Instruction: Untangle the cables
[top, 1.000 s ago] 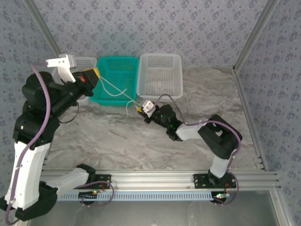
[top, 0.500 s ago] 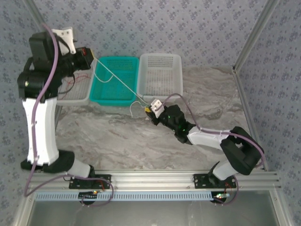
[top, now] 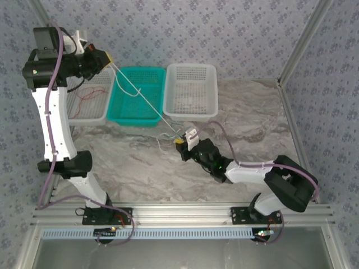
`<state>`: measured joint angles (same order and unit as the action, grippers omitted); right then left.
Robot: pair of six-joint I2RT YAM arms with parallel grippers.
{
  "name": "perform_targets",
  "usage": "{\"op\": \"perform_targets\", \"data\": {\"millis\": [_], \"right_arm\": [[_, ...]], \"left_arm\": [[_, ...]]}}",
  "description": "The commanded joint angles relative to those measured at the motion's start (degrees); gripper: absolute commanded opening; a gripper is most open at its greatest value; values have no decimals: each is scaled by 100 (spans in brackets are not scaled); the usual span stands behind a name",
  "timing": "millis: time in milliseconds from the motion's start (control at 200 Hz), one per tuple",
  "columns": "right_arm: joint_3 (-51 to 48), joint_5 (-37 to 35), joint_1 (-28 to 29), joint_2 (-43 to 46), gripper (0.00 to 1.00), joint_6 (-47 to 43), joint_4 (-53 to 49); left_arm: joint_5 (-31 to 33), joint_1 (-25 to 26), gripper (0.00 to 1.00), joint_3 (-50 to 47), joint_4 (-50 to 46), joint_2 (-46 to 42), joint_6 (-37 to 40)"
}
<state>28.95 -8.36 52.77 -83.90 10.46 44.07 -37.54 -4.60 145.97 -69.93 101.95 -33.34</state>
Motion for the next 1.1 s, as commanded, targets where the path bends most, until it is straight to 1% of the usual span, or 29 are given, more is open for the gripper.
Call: {"op": "perform_targets", "data": {"millis": [0, 100, 210, 300, 360, 390, 425, 480, 525, 595, 675, 725, 780, 794, 824, 924, 929, 939, 984, 1029, 1099], "right_arm": [[-1032, -969, 165, -684, 13, 753, -2482], [-1032, -1102, 290, -890, 13, 865, -2521], [-1195, -1311, 369, -825, 14, 1101, -2537], [-1424, -1484, 367, -598, 20, 1295, -2534], [-1522, -1445, 382, -366, 21, 1286, -2495], [-1500, -1423, 387, -276, 21, 1247, -2589], [-1388, -1329, 404, -79, 17, 1107, -2810], [-1154, -1130, 484, 285, 11, 812, -3060], [-1049, -1054, 514, 495, 9, 700, -3105], [-911, -1072, 501, 861, 8, 600, -3145], [-914, -1214, 468, 1203, 11, 497, -3106], [-860, -1273, 354, 1409, 17, 518, -3221], [-680, -1111, 238, 1706, 24, 476, -3419], [-639, -1048, 222, 1781, 27, 452, -3442], [-559, -920, 186, 1931, 39, 436, -3443], [-340, -590, 21, 2377, 68, 463, -3301], [-340, -590, 21, 2377, 68, 463, -3301], [-305, -560, -18, 2429, 73, 484, -3300], [-167, -408, -155, 2576, 84, 571, -3336], [-4, -237, -305, 2681, 91, 601, -3408], [188, 17, -477, 2788, 98, 543, -3440]], "left_arm": [[839, -720, 0, 427, 3371, -446, -210], [834, -724, 0, 363, 3299, -471, -110], [877, -796, 0, 311, 3231, -508, -35], [826, -930, 0, 251, 3330, -510, -165], [780, -950, 0, 215, 3368, -510, -209], [678, -944, 0, 168, 3404, -510, -266], [534, -895, 0, 48, 3465, -526, -335], [446, -598, 0, -177, 3328, -589, -147], [512, -191, 0, -308, 2911, -635, 225], [487, 434, 0, -777, 2569, -804, 649], [613, 1075, 0, -1736, 2768, -1231, 994], [693, 1309, 0, -2246, 2968, -1457, 995], [650, 1420, 0, -2557, 3054, -1608, 929], [618, 1447, 0, -2585, 3051, -1625, 932], [535, 1482, 0, -2595, 3026, -1655, 959], [519, 1602, 0, -2405, 3009, -1782, 1110], [528, 1607, 0, -2388, 3010, -1788, 1115], [533, 1617, 0, -2347, 3016, -1803, 1120], [552, 1637, 0, -2139, 3029, -1837, 1168], [525, 1646, 0, -1872, 3029, -1840, 1172], [422, 1718, 0, -1368, 3073, -1779, 1189]]}}
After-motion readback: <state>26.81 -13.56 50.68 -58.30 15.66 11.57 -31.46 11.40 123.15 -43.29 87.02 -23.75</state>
